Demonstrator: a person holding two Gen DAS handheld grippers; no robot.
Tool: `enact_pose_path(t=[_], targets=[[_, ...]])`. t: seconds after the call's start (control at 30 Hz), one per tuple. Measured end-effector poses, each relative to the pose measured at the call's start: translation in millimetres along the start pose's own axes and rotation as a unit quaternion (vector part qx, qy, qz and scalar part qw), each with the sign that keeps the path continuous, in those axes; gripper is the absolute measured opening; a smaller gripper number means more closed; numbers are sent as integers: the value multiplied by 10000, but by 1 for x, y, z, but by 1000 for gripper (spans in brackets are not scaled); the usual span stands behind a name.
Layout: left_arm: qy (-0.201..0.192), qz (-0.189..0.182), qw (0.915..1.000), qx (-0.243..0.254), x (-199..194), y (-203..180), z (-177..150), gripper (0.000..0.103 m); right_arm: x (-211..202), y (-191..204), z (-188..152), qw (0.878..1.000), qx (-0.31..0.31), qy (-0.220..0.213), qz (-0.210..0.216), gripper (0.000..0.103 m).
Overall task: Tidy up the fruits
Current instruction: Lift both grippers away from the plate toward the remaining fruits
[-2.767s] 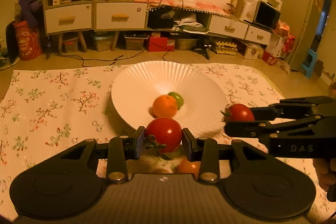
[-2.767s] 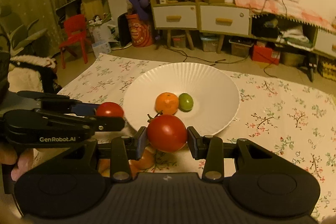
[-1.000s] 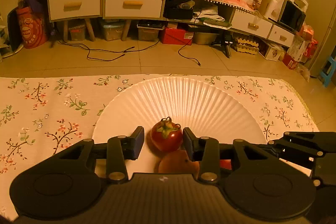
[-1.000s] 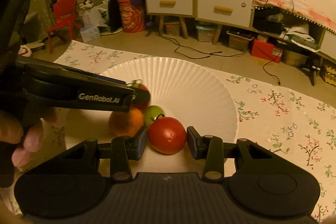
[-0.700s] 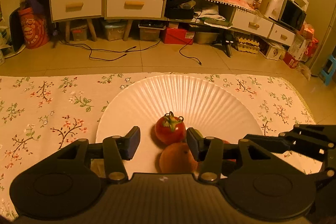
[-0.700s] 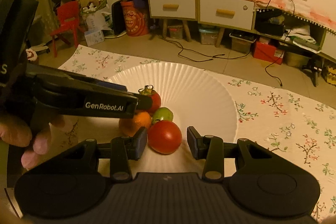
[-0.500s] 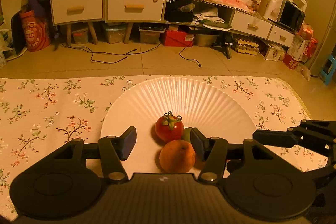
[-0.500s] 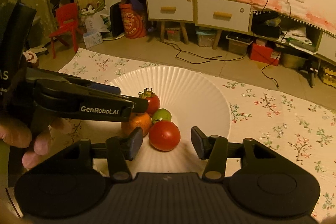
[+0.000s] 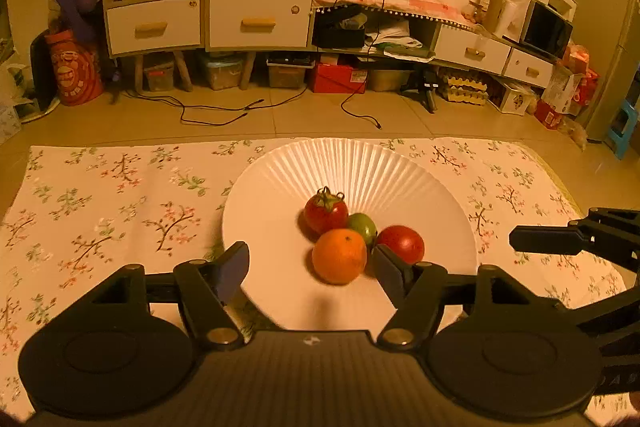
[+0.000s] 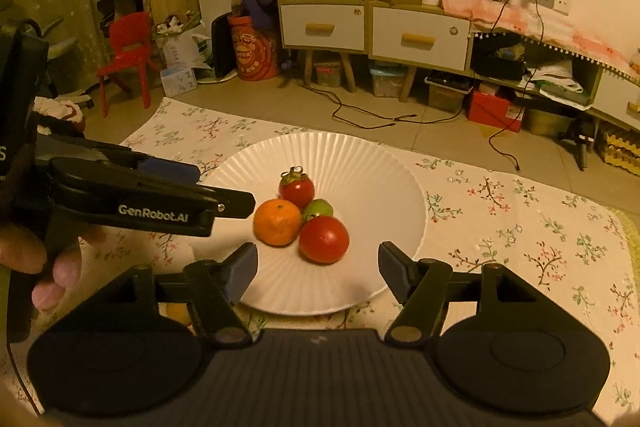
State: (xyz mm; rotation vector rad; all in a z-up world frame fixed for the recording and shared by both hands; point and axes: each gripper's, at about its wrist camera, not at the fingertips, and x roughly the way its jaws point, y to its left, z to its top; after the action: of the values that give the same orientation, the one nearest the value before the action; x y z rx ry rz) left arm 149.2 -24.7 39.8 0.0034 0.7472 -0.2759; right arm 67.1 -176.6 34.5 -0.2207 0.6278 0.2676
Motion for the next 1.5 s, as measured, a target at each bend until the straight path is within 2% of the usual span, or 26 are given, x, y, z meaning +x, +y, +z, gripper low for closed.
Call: enact_pose_path(t=[0.13,0.4,0.53,0.7,0.93,1.03,1.13,1.27,1.5], targets=[[-2,36,10000,42,-10,3,-9,73,-7,6,-5,10000,-66,-24,11,67],[27,-31,10000,-53,-25,10,-26,73,-19,20,-15,9998,-148,-77,114,71],[-4,27,10000,80,-34,12,-36,79,-23,25,-21,9998,-145,-84,144,72],[44,8,9999,124,-41,16,-50,80,-24,31,-30,9996,-214,-76,153,75],[158,46,9997,169,-50,21,-71,87,-24,40,-41,9993,-269,-61,265,85],[135,18,9998,169,-57,23,-80,94,-23,41,-48,9994,-215,-68,265,87],[111,71,9996,264,-64,26,-90,94,-22,41,-55,9996,-55,-34,271,88],[139,45,9995,264,-70,31,-99,95,-24,41,-61,9998,-97,-12,193,95],[314,-8,9990,314,-71,33,-116,96,-19,43,-75,9996,-175,188,112,97]])
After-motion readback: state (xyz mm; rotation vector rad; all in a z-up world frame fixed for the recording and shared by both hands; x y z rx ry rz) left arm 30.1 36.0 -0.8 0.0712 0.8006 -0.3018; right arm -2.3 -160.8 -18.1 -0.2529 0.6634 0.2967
